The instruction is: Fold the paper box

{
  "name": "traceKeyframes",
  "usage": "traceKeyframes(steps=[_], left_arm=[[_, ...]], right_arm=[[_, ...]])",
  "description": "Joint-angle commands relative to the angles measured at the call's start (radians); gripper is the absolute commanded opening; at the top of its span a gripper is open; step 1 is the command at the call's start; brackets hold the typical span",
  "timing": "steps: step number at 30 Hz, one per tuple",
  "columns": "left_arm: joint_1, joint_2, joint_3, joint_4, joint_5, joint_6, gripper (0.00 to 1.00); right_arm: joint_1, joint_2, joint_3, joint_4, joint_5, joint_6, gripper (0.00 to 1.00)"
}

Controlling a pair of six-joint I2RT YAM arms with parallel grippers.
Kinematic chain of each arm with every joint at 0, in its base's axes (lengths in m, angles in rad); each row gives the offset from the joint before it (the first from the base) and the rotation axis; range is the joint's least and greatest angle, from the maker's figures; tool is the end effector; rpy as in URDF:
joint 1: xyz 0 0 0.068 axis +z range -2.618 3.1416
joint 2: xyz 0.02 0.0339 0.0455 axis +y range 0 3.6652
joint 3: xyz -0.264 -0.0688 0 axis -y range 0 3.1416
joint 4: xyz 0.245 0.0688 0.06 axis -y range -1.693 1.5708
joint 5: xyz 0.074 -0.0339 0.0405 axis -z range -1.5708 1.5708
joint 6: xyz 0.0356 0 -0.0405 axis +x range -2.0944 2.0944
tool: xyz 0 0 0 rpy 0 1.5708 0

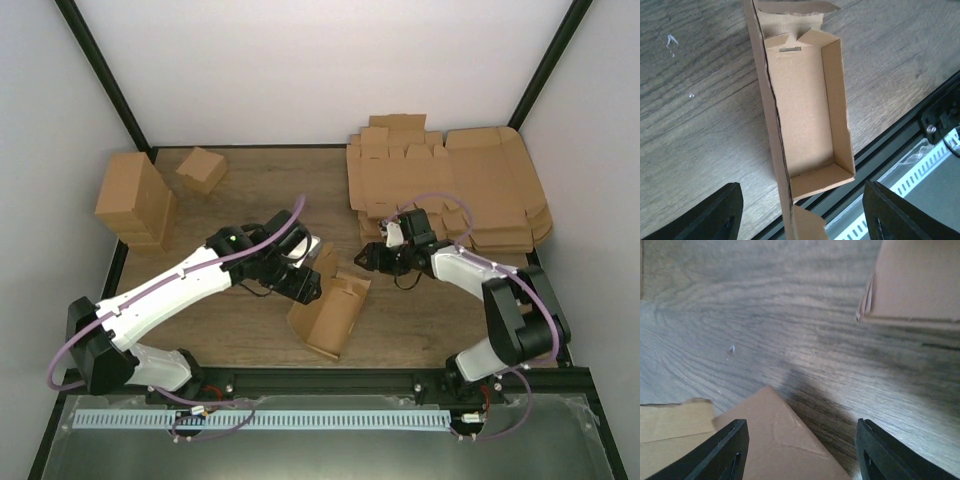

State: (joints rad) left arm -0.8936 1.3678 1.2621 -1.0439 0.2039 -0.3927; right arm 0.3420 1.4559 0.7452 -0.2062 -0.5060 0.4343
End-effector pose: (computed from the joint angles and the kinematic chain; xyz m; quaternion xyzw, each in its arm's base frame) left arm 0.1581 -0.2081 0.3065 0.2617 0.9372 -0.2044 0.1067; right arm 0.2566 0.1097 0.1780 -0.0380 0.9196 0.3371 0.1981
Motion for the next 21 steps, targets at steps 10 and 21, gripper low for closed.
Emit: traceKeyframes(steps=[10,21], left_arm=[[0.004,0.045,-0.011,0.04,-0.051,-0.009,0.32],[0.004,0.072,0.007,0.027,-0.106,0.003,0.04]], right_arm=[[-0.015,0.138,-0.036,0.13,-0.304,0.053,0.61],[-0.015,0.017,-0.134,0.192,-0.456,0.05,0.55]])
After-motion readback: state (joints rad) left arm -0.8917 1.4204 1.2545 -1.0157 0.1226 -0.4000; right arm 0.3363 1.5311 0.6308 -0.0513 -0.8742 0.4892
